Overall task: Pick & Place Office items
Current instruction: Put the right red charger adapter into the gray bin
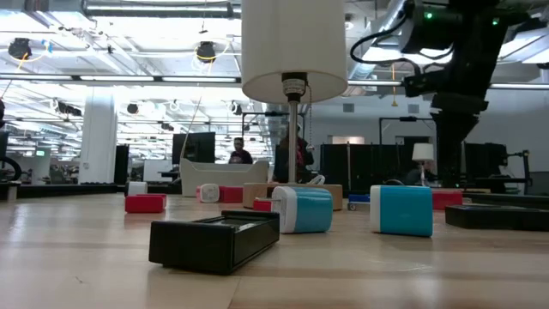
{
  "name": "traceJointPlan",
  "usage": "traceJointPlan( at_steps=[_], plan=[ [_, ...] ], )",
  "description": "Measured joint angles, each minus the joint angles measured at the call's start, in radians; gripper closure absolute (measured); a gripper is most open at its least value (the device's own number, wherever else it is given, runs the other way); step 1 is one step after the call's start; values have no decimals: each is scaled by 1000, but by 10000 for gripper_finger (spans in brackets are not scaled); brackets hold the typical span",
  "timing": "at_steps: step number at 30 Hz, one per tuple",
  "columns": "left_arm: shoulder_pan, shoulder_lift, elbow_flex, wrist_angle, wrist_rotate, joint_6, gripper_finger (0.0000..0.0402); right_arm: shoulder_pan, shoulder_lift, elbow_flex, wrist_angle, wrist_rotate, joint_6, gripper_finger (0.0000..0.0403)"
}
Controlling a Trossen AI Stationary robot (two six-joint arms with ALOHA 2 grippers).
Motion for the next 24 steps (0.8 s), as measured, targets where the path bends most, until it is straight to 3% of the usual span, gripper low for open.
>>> traceJointPlan(
  at_steps=[5,10,18,24],
  plan=[
    [0,2,0,20,0,0,96,-58,7,0,-27,-13,69,5],
    [0,6,0,33,0,0,96,-101,103,0,-17,-114,54,5],
    [0,20,0,34,1,-18,96,-71,333,11,14,-195,-44,5],
    [0,21,0,34,0,-23,96,-8,422,68,21,-265,-68,7]
  ],
)
